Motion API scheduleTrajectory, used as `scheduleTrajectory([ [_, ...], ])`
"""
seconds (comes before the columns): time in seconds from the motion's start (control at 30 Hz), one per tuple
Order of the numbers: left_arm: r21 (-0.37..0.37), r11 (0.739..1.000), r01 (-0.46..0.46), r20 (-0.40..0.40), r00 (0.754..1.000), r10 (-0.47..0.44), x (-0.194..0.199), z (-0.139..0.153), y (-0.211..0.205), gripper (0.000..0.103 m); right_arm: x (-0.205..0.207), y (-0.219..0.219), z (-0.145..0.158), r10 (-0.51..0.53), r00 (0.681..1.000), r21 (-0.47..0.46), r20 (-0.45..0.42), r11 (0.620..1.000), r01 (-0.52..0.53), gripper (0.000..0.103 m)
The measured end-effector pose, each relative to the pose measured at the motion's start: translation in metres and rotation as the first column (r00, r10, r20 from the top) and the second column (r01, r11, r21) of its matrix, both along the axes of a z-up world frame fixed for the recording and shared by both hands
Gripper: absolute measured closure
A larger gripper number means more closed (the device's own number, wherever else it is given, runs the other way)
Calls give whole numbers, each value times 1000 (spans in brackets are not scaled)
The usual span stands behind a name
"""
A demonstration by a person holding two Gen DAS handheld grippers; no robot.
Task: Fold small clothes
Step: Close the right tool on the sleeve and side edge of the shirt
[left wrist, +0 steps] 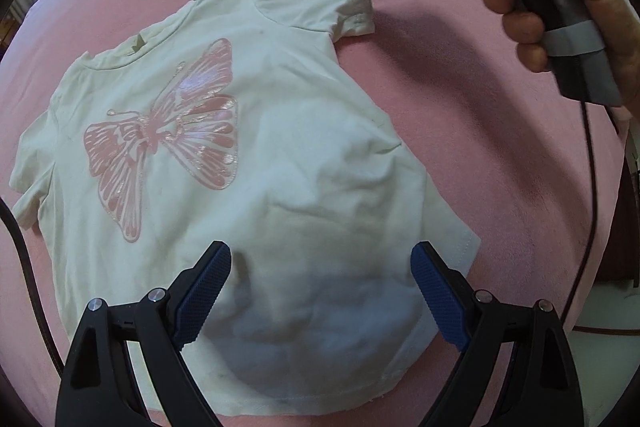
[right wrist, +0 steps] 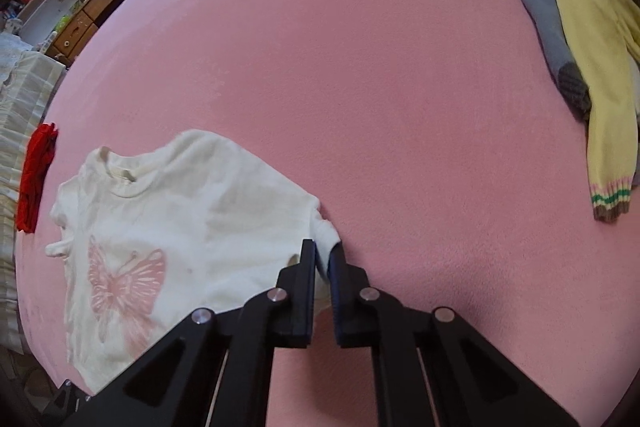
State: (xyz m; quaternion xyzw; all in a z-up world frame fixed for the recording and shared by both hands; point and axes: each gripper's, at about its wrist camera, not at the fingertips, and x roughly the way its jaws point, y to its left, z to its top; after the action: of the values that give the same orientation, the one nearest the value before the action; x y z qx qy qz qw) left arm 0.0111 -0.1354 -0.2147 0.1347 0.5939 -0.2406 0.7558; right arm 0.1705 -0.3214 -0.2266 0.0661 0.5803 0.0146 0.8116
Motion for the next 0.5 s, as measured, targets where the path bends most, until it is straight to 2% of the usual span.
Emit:
scheduleTrajectory([
  [0.17,-5,999,-37,14,999,37,6,14,22,13,2,36,34,83,996,14,36,996,-84,97],
  [0.23,-4,998,-58,21,998,58,5,18,34,13,22,44,43,118,992,18,46,993,-119,97],
  [0.33,-4,996,-94,27,995,94,2,25,50,13,30,62,57,168,984,29,59,985,-169,97],
  [0.5,24,983,-180,50,983,179,9,32,88,12,43,123,49,254,966,-5,52,967,-254,97],
])
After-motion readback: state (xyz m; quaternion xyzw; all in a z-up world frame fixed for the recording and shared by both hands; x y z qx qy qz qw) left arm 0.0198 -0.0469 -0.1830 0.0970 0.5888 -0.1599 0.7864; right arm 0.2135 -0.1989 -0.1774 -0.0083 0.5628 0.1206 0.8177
